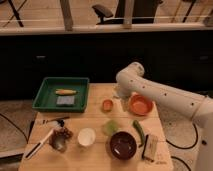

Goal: Place apple in paper cup

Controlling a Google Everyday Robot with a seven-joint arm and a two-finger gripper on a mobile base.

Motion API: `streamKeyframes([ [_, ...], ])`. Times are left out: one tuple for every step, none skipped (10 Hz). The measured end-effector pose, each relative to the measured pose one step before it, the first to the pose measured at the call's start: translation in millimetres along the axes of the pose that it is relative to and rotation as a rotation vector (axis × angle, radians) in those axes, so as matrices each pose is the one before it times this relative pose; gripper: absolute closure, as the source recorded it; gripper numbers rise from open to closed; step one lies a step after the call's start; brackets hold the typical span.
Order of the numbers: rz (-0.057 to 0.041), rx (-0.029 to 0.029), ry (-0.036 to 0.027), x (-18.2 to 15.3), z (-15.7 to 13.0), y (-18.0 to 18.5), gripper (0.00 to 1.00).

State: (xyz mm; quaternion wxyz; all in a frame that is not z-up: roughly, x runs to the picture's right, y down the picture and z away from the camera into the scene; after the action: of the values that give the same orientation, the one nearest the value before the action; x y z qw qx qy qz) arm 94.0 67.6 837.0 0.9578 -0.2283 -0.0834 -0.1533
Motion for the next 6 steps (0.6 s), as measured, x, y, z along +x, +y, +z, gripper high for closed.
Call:
streamKeyframes([
  [-0.0094, 0.00128, -0.00443, -0.27, 3.35, -1.3, 0.2],
  [-0.00596, -0.00049, -0.00334, 0.33, 3.09, -0.49, 0.2],
  [-0.00873, -0.00008, -0.00444, 0.68, 4.04, -1.36, 0.2],
  [-0.00766, -0.00102, -0.00508, 0.19, 4.1, -1.17, 0.2],
  [-0.00475, -0.00049, -0.00271, 0.18, 2.34, -0.68, 0.2],
  [-0.00527, -0.00146, -0.00436, 0.76, 3.47, -0.49, 0.2],
])
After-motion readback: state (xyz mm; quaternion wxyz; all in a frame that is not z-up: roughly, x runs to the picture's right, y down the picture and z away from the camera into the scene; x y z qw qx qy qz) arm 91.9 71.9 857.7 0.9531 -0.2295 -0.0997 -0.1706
